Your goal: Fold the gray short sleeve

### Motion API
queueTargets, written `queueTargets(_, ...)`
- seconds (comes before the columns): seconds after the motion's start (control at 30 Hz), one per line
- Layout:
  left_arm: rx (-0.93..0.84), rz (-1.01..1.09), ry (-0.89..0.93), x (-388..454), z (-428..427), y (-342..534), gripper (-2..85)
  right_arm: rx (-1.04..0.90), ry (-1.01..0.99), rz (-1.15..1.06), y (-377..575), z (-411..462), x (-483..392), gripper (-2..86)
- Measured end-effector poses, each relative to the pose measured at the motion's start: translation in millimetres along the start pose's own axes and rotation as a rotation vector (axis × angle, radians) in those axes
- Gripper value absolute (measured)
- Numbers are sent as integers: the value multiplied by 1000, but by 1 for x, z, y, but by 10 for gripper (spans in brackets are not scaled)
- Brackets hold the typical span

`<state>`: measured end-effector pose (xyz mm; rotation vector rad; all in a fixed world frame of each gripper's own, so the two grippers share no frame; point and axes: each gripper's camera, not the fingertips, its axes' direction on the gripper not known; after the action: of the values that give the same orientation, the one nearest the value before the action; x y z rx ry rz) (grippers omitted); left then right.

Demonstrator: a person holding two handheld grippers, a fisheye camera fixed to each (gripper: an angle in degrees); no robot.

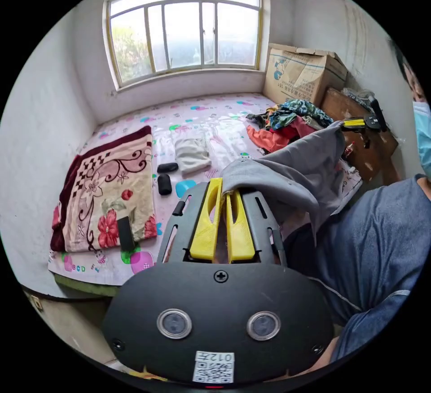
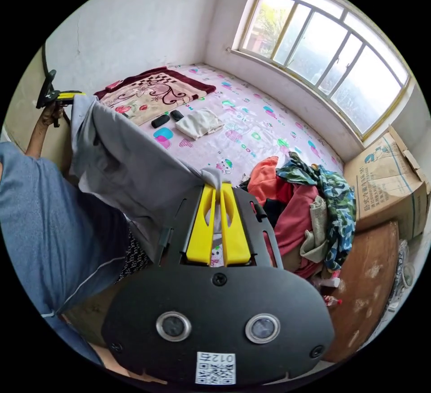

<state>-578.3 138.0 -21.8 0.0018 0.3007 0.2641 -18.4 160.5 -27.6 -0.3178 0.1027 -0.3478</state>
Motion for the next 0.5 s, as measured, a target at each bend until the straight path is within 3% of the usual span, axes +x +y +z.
queueTargets(0.13, -192, -95, 26, -49, 117, 0, -5, -114, -113, 27, -56, 161, 23, 58)
queueTargets(0.27, -299, -156, -47, -85, 216, 0, -6, -208, -99, 27, -107, 318, 18, 47)
queueTargets(0.5, -433, -318, -157, -137, 335, 3, -5, -284, -91, 55, -185, 493, -8, 31)
